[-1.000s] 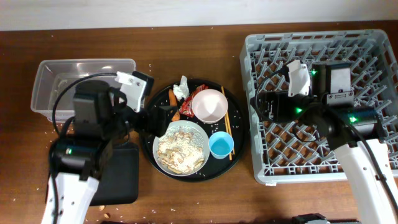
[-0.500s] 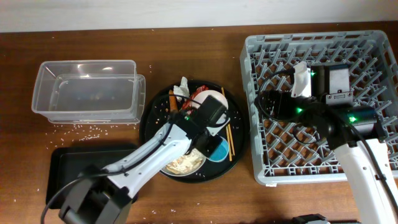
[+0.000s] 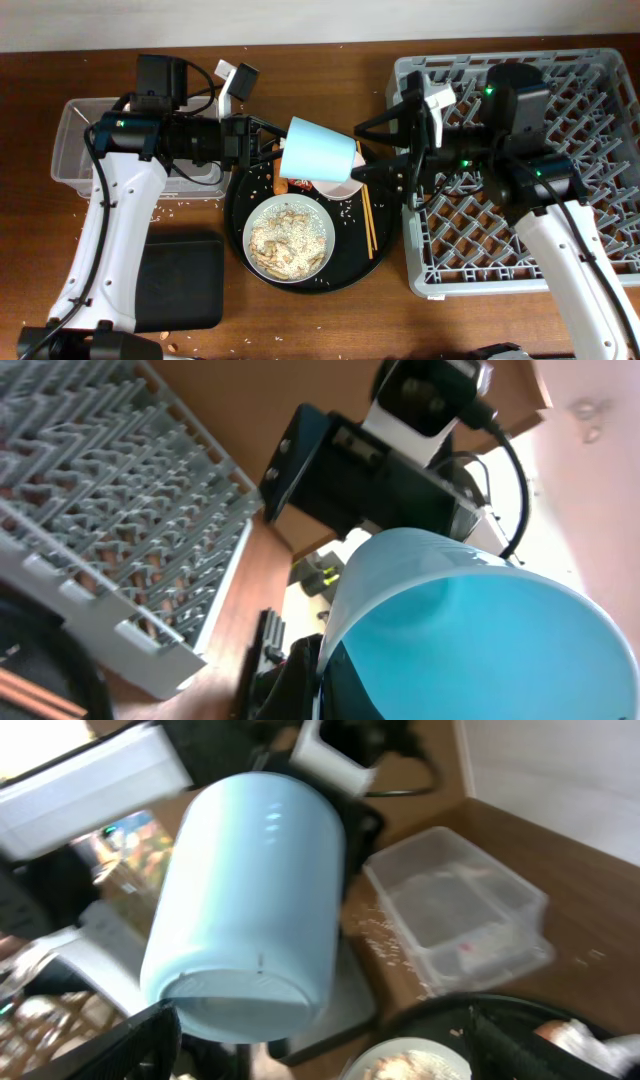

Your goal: Sort waste into correct bins and load items into the dishwasher rack

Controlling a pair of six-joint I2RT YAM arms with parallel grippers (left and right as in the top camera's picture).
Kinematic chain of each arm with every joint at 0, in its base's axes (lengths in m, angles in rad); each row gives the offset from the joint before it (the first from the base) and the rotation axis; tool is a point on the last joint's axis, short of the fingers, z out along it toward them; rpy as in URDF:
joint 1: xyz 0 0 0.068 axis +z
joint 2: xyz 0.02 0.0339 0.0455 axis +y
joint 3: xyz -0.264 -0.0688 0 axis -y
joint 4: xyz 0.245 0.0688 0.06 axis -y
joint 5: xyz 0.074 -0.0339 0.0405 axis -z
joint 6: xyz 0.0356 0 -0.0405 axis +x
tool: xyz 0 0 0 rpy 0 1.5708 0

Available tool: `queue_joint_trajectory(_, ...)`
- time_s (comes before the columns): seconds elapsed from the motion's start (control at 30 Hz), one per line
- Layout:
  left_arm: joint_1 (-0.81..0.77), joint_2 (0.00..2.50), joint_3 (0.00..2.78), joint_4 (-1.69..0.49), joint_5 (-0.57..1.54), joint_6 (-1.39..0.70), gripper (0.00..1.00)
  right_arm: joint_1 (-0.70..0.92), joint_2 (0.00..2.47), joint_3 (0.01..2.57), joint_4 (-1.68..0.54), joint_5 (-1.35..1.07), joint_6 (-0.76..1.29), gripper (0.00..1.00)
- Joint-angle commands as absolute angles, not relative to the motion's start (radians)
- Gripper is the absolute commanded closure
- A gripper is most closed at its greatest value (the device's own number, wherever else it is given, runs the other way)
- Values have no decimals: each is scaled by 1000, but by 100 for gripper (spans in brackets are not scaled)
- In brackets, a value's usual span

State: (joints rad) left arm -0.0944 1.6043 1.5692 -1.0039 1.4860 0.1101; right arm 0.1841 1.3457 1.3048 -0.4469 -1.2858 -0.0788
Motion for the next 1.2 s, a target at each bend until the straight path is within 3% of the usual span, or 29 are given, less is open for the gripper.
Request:
queue_joint_trajectory(0.0,-96,1608,1571,-1000,1478,130,100,272,1344,1319,-420,-1388,-90,16)
queue_joint_trajectory(0.1,-96,1608,1571,-1000,1399,130,100,273,1341,1319,-403,-1420,-90,11)
queue_joint_trajectory(0.27,-95,1608,1571,-996,1365,129,100,275,1342,1319,-394,-1506,-90,11)
queue_joint_trajectory(0.33,-98,1608,1571,-996,1392,129,100,295,1342,1319,-393,-1390,-89,19)
queue_joint_trajectory(0.43,-98,1608,1571,-996,1462,130,100,347,1343,1319,-392,-1187,-59,21)
queue_joint_trajectory(0.5,-98,1608,1571,-985,1462,130,100,347,1343,1319,-392,-1188,-59,41)
queue_joint_trajectory(0.53,-98,1608,1571,-981,1462,130,100,346,1341,1319,-392,-1188,-59,45)
queue_joint_trajectory(0.57,-98,1608,1571,-981,1462,130,90,345,1341,1319,-392,-1187,-59,47)
queue_joint_trajectory(0.63,-97,1608,1571,-981,1432,129,13,305,1327,1319,-418,-1116,-25,53)
queue_joint_trajectory(0.67,-97,1608,1571,-981,1409,129,1,255,1306,1319,-471,-1061,-19,54)
queue_joint_trajectory(0.8,-95,1608,1571,-981,1257,129,1,-163,1219,1319,-869,-712,-2,56)
queue_joint_trajectory(0.87,-95,1608,1571,-982,1233,129,1,-357,1247,1319,-1059,-332,168,56)
queue_joint_trajectory(0.93,-95,1608,1571,-982,1233,129,1,-452,1323,1319,-1179,-44,300,56)
queue_joint_trajectory(1.0,-95,1608,1571,-982,1234,129,1,-476,1412,1319,-1208,83,329,56)
queue_joint_trajectory(1.17,-95,1608,1571,-989,1233,129,1,-564,1612,1319,-1225,64,353,56)
